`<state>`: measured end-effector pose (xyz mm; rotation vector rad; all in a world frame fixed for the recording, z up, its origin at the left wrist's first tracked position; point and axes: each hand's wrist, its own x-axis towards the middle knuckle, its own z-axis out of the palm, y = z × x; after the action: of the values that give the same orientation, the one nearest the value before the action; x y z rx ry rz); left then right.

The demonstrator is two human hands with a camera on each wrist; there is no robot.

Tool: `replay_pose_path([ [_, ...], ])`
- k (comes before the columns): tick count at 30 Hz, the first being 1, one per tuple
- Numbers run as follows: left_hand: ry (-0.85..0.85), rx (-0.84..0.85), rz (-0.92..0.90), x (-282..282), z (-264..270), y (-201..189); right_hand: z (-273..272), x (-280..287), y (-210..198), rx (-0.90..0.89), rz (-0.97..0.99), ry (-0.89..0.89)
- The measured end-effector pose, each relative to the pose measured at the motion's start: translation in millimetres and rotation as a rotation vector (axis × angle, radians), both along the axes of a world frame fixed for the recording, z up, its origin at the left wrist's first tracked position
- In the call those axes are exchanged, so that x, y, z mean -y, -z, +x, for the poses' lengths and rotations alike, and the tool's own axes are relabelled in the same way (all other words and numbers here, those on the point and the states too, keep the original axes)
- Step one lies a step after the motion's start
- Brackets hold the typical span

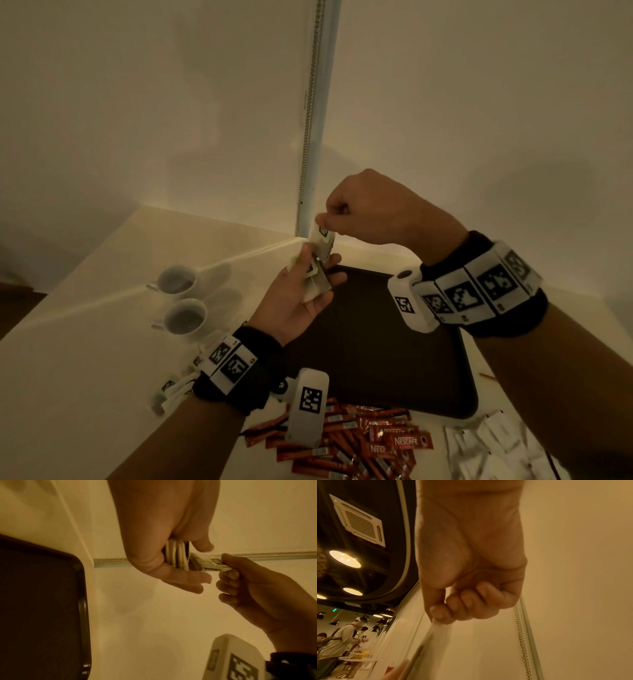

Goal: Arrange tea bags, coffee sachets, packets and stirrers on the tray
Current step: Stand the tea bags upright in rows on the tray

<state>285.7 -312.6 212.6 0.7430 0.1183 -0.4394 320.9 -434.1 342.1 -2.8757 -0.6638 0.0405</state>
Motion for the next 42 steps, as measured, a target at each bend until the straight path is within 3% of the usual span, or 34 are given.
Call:
replay_pose_path([
  [4, -0.006, -0.087, -0.107, 2.8, -0.8, 1.7, 5.8, -3.4, -2.7, -0.139, 0.029, 0.066],
  [10, 0.052, -0.026, -0.013, 0.9, -3.9, 0.4, 11.3, -0.7, 4.3, -0.179, 0.108, 0.111],
  [16, 0.028, 0.04, -0.058, -2.8, -2.2, -1.7, 10.8, 0.9, 16.1, -0.029, 0.158, 0.088],
  [19, 0.008, 0.101, 0.035, -5.3, -2.1, -2.0, 9.6, 3.0, 21.9, -0.01, 0.232, 0.114],
  [24, -0.025, 0.162, 0.091, -10.0, 0.7, -2.4, 5.5, 6.7, 27.5, -0.24, 0.46, 0.117],
  [31, -0.12, 0.201, 0.128, -11.9, 6.2, -0.9, 6.8, 4.9, 40.5, -0.24, 0.685, 0.09],
  [36, -0.118, 0.213, 0.138, -11.2, 8.8, 4.3, 15.4, -1.5, 49.4, -0.165, 0.626, 0.115],
  [42, -0.157, 0.198, 0.116, -12.6, 16.1, 10.9, 23.0, -4.0, 55.9, -0.266, 0.672, 0.038],
])
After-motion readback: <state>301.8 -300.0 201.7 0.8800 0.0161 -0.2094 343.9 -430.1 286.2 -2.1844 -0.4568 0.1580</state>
